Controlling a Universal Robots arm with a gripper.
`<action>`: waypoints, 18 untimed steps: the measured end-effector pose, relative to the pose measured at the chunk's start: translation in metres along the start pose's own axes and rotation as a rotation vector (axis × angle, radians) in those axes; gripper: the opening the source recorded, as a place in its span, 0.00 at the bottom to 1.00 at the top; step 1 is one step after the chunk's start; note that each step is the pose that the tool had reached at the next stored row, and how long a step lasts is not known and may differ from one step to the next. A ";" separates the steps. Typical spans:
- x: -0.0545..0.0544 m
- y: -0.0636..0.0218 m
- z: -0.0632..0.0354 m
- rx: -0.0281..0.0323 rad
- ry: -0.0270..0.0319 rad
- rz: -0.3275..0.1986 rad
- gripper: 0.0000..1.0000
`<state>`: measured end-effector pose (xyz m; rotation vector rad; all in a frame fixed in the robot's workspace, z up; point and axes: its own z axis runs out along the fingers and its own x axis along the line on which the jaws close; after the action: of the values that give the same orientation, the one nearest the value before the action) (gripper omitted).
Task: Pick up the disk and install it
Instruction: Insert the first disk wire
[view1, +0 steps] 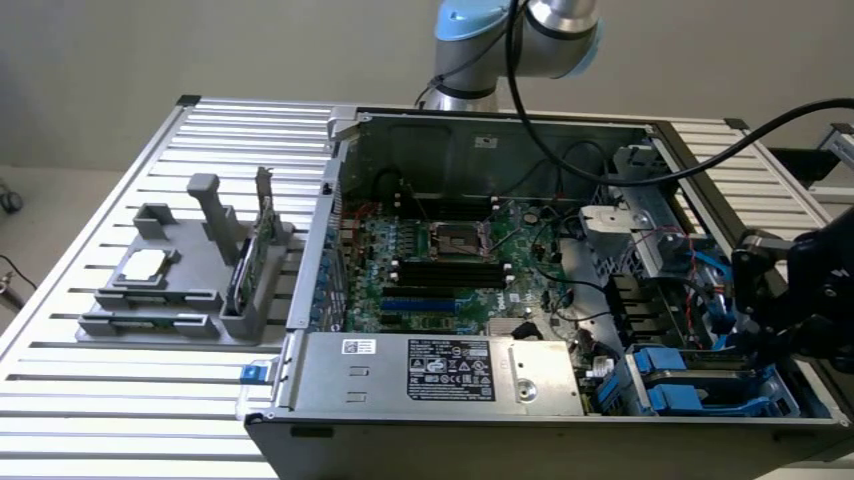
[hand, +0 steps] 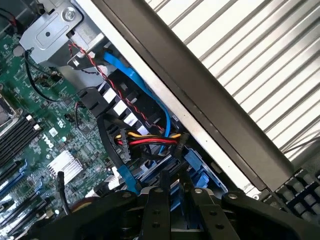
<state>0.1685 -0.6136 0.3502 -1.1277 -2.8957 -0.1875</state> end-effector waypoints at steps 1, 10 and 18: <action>0.000 0.0000 0.0000 -0.0018 0.0008 0.005 0.22; -0.002 0.0016 0.0000 -0.0271 0.0197 0.032 0.22; -0.003 0.0015 0.0000 -0.0532 0.0402 0.055 0.22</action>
<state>0.1714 -0.6144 0.3502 -1.1956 -2.8371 -0.2839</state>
